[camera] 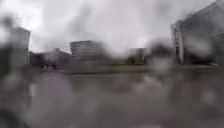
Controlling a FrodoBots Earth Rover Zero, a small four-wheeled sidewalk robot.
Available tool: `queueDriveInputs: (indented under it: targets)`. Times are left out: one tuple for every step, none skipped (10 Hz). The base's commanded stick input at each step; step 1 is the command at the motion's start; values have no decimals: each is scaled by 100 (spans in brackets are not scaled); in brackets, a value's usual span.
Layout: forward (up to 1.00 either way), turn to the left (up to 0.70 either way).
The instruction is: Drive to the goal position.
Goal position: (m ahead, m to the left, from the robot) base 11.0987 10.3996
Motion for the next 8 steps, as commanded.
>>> queueDriveInputs:
  targets:
    - [100, 40]
    - [100, 40]
    - [100, 40]
    - [100, 40]
    - [100, 40]
    - [100, 40]
    - [100, 40]
    - [100, 39]
